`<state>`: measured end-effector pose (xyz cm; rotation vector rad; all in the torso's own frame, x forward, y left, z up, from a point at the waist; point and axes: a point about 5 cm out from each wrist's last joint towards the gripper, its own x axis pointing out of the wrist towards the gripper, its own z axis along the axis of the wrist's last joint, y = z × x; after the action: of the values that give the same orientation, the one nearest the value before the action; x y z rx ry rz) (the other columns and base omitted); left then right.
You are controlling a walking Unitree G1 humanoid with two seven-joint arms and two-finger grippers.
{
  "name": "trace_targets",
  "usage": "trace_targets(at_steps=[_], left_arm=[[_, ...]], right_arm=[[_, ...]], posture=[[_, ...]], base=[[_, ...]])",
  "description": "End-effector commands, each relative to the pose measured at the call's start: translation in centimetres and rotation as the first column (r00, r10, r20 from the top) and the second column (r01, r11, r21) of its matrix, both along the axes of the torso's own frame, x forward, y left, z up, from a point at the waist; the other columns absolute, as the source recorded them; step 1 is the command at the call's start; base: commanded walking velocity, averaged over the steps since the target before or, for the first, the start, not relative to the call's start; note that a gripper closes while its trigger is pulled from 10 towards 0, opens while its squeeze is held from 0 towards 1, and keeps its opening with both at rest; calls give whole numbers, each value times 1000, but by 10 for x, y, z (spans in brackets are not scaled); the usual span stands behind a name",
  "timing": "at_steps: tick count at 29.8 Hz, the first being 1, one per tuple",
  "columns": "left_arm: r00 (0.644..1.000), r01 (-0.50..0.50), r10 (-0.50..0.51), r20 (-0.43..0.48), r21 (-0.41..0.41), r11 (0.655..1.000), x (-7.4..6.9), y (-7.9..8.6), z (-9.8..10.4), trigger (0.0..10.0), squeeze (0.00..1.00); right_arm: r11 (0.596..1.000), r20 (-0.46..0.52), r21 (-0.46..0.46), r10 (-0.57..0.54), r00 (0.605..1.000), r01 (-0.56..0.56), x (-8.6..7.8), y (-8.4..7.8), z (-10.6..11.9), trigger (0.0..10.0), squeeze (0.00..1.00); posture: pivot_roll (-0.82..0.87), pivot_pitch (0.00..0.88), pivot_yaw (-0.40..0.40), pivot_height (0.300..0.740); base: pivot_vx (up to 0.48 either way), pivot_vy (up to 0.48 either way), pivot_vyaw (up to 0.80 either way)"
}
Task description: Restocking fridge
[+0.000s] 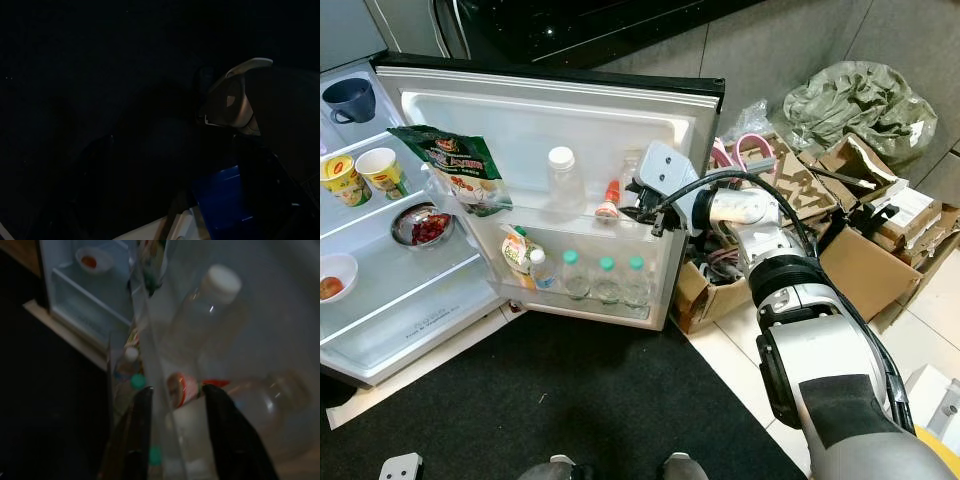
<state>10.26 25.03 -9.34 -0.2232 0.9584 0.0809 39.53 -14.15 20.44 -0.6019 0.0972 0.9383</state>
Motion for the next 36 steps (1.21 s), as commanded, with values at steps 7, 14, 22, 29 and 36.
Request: trace_targets(at_steps=[7,14,22,29,36], left_arm=[[999,-7,6,-46,-21,1000,-16,-7,-6,10000,0],[999,-16,15,-49,-29,999,-21,-10,-8,10000,0],[998,-16,14,-55,-33,999,-27,-11,-9,10000,0],[998,-20,19,-60,-27,999,-31,-8,-9,10000,0],[998,-19,18,-53,-33,999,-30,-11,-9,10000,0]], right_arm=[[996,-103,-62,53,993,-60,-4,0,-12,10000,875],[997,-165,-76,-9,986,-4,-4,9,-27,10000,0],[990,-189,-51,-135,973,128,0,12,-35,10000,0],[970,-192,-188,-187,963,151,-1,2,-43,10000,0],[961,-294,-278,-80,953,-5,-11,-2,-54,10000,0]], posture=[[-12,170,18,740],[-6,188,8,740],[7,201,4,740],[10,203,4,740],[10,209,1,740]], base=[[0,0,0],[0,0,0],[0,0,0],[0,0,0],[0,0,0]])
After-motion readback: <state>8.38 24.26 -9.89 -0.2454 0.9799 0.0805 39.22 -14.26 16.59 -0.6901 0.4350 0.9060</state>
